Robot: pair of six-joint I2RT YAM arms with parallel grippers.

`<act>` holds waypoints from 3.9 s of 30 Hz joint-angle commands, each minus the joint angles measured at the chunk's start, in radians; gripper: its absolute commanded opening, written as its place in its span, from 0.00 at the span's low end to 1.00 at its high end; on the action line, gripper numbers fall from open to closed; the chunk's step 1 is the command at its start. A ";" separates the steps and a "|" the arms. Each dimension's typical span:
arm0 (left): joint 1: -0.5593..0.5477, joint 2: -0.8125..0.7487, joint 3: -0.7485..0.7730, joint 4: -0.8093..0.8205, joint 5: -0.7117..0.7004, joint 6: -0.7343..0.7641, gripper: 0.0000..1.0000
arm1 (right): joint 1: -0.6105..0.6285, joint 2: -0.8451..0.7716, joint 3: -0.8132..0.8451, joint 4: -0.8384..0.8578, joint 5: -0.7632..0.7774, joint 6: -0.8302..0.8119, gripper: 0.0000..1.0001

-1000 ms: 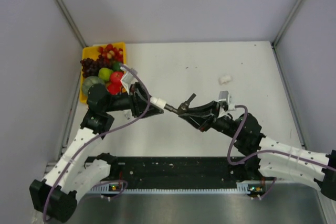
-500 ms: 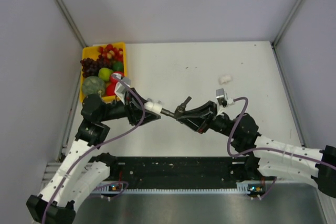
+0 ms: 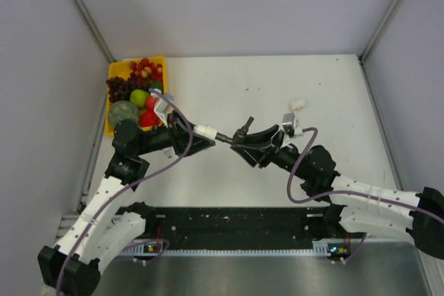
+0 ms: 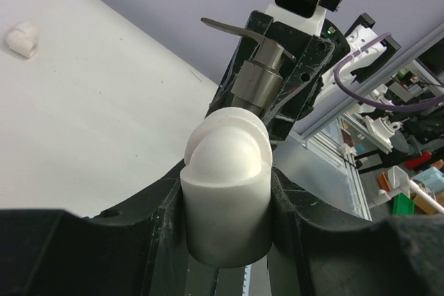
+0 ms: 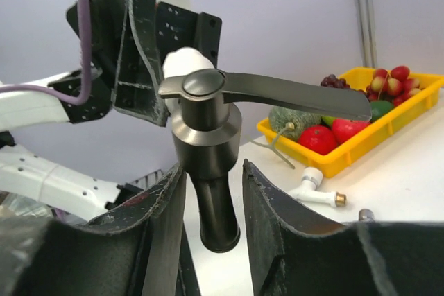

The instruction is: Install the water faucets

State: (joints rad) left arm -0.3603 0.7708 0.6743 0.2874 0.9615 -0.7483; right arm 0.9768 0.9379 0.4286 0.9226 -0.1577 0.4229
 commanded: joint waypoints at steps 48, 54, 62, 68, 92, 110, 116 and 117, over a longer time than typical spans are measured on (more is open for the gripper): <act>-0.009 -0.271 0.028 -0.197 -0.303 0.378 0.92 | -0.116 -0.005 0.058 -0.123 -0.008 0.278 0.00; -0.009 -0.314 0.033 -0.375 -0.527 0.458 0.99 | -0.288 -0.146 0.015 -0.356 0.055 0.229 0.00; -0.008 -0.366 -0.008 -0.490 -0.829 0.501 0.99 | -0.532 -0.140 -0.195 -0.239 0.059 0.422 0.00; -0.008 -0.364 -0.005 -0.530 -0.917 0.504 0.99 | -0.533 -0.013 -0.280 -0.084 0.213 0.490 0.00; -0.006 -0.384 -0.016 -0.547 -0.925 0.509 0.99 | -0.532 0.562 -0.392 0.257 0.241 0.735 0.42; -0.008 -0.375 -0.010 -0.550 -0.903 0.504 0.99 | -0.541 -0.293 -0.215 -0.892 0.483 0.183 0.70; -0.008 -0.377 -0.012 -0.551 -0.903 0.507 0.99 | -0.573 -0.151 -0.121 -0.828 0.333 -0.021 0.49; -0.006 -0.377 -0.012 -0.551 -0.905 0.507 0.99 | -0.592 -0.111 -0.102 -0.808 0.284 -0.056 0.48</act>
State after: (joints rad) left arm -0.3683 0.3950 0.6605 -0.2932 0.0479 -0.2516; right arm 0.4267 0.7200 0.2398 0.1261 0.2237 0.5598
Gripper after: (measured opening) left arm 0.987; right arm 0.496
